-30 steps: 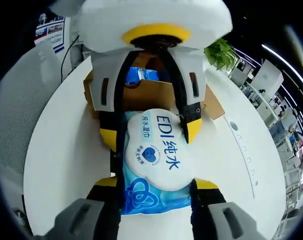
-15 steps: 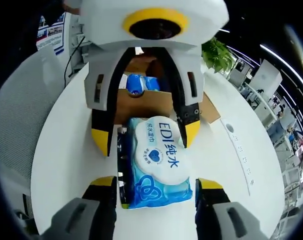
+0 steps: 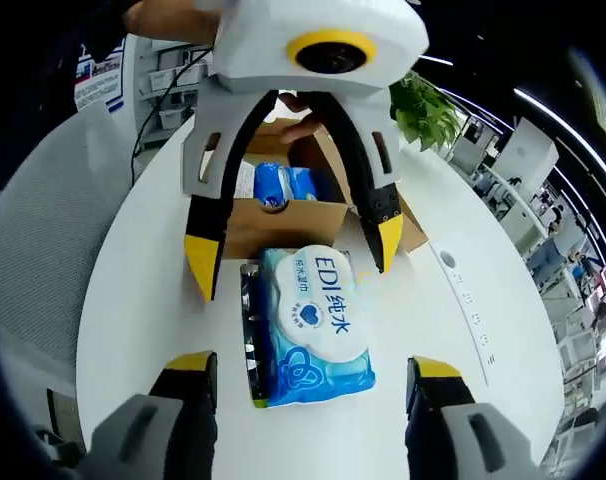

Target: Operate the shoe box by opening the lid, removing the specified soft item, and placing it in the target area until the item is outside and the box remains undamaged.

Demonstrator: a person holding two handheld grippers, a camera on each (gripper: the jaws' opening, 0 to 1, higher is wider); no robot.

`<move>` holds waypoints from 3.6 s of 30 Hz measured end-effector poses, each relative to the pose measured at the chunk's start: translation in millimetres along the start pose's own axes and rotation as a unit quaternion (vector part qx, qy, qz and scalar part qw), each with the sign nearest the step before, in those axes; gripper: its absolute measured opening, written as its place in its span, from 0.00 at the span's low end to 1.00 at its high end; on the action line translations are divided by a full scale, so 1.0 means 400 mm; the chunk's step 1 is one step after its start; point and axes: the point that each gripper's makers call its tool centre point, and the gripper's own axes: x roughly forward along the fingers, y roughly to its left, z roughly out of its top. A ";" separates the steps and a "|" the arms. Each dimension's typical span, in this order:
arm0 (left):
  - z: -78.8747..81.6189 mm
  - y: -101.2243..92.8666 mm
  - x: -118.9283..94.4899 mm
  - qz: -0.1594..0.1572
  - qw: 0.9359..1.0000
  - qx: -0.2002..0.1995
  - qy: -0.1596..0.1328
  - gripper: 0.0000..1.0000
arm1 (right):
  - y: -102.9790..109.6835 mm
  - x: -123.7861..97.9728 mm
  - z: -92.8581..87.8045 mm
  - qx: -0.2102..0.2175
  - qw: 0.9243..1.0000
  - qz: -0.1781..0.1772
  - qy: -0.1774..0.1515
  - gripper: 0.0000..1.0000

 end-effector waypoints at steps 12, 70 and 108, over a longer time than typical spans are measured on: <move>0.001 -0.031 -0.062 -0.001 0.999 -0.036 -0.036 0.85 | 0.019 -0.032 0.016 0.016 1.000 -0.004 0.002 0.92; -0.305 -0.015 -0.335 0.073 0.979 -0.170 -0.090 0.74 | 0.042 0.025 0.283 0.035 0.996 -0.011 -0.086 0.83; -0.406 0.065 -0.219 0.076 0.993 -0.086 -0.016 0.23 | 0.032 0.280 0.369 -0.044 0.997 -0.031 -0.046 0.23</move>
